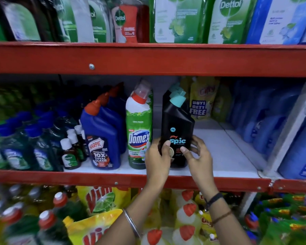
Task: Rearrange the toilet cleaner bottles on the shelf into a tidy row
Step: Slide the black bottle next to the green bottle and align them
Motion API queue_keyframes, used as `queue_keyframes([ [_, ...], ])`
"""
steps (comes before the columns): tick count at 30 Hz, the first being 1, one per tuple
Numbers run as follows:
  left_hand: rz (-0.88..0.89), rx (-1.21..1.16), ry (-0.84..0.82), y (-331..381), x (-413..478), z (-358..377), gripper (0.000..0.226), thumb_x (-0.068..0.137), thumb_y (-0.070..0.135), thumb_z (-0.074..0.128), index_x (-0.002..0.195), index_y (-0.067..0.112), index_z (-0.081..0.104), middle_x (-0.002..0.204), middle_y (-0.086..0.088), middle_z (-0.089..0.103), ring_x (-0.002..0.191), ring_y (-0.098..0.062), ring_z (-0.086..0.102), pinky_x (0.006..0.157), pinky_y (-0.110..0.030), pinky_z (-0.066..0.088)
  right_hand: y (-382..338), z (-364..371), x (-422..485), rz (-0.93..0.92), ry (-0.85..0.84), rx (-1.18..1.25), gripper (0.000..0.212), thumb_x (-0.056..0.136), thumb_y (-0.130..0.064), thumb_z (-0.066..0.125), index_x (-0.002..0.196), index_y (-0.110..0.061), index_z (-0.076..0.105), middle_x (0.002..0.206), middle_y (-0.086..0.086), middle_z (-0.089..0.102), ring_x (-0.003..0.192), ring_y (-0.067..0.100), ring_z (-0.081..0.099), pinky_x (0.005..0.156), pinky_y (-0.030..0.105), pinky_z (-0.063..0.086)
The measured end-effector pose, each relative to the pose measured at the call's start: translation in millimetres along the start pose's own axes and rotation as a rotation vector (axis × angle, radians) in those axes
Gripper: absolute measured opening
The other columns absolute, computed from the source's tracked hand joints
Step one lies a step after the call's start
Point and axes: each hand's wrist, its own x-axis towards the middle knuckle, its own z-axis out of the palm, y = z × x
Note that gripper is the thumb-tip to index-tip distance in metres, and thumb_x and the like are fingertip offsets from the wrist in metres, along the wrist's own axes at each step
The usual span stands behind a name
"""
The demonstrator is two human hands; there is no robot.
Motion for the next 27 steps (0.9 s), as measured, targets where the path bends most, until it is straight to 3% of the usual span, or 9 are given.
queue_keyframes([
  [4,0.012,0.009,-0.021,-9,1,0,0.021,0.085,0.057,0.042,0.092,0.04,0.053,0.08,-0.008,0.068,0.075,-0.03,0.067,0.068,-0.053,0.058,5,5,0,0.017,0.014,0.006,0.04,0.084,-0.01,0.065,0.121,-0.02,0.054,0.111,-0.002,0.061,0.105,0.018,0.058,0.072,-0.003,0.041],
  [9,0.039,0.016,-0.066,-12,3,3,0.028,0.092,0.047,0.041,0.108,0.029,0.054,0.088,-0.009,0.07,0.081,-0.028,0.068,0.072,-0.05,0.059,7,2,1,0.024,-0.002,-0.012,0.042,0.084,-0.013,0.065,0.124,-0.017,0.054,0.115,-0.002,0.062,0.107,0.017,0.06,0.074,-0.001,0.043],
  [12,0.042,-0.016,-0.129,-3,-2,-4,0.026,0.1,0.034,0.036,0.122,0.03,0.049,0.091,0.013,0.063,0.085,0.003,0.064,0.073,-0.022,0.056,9,-2,0,0.023,-0.059,0.01,0.04,0.088,-0.025,0.061,0.127,-0.017,0.052,0.118,-0.003,0.062,0.112,0.014,0.059,0.084,0.004,0.045],
  [15,0.0,-0.103,-0.235,8,-12,-15,0.038,0.101,0.03,0.026,0.139,0.031,0.03,0.09,0.038,0.046,0.08,0.038,0.042,0.064,0.006,0.037,12,-9,-6,0.12,-0.056,0.178,0.042,0.086,-0.055,0.046,0.123,-0.037,0.052,0.128,-0.006,0.06,0.121,0.009,0.056,0.103,0.031,0.045],
  [18,0.002,-0.127,-0.304,11,-14,-20,0.062,0.089,0.05,0.017,0.147,0.03,0.02,0.084,0.061,0.046,0.088,0.042,0.036,0.067,0.011,0.031,7,-12,-8,0.197,-0.059,0.321,0.05,0.083,-0.058,0.033,0.122,-0.033,0.053,0.125,-0.007,0.061,0.115,0.002,0.055,0.103,0.031,0.044],
  [20,0.003,-0.131,-0.261,6,-12,-19,0.073,0.076,0.078,0.012,0.142,0.049,0.022,0.128,0.052,0.032,0.126,0.022,0.029,0.091,0.005,0.029,6,-12,-8,0.212,-0.079,0.353,0.059,0.082,-0.057,0.029,0.127,-0.025,0.052,0.128,-0.002,0.06,0.111,0.0,0.056,0.097,0.021,0.047],
  [22,-0.02,-0.151,-0.248,-1,-10,-18,0.07,0.066,0.091,0.01,0.13,0.068,0.024,0.154,0.023,0.021,0.146,-0.007,0.016,0.117,-0.03,0.028,6,-12,-8,0.21,-0.087,0.357,0.067,0.082,-0.058,0.028,0.13,-0.018,0.052,0.13,0.001,0.059,0.107,-0.001,0.057,0.087,0.011,0.049],
  [24,-0.037,-0.171,-0.26,-9,-8,-17,0.069,0.065,0.093,0.012,0.128,0.07,0.028,0.159,0.013,0.019,0.148,-0.015,0.015,0.117,-0.051,0.028,7,-13,-6,0.217,-0.098,0.355,0.073,0.083,-0.058,0.026,0.132,-0.012,0.052,0.131,0.004,0.059,0.107,0.002,0.058,0.081,0.007,0.05],
  [27,-0.057,-0.175,-0.281,-11,-7,-19,0.073,0.064,0.094,0.011,0.13,0.067,0.029,0.161,0.011,0.017,0.148,-0.017,0.014,0.116,-0.056,0.027,5,-14,-5,0.217,-0.116,0.361,0.075,0.082,-0.058,0.026,0.132,-0.008,0.052,0.132,0.007,0.059,0.107,0.009,0.059,0.081,0.008,0.05],
])
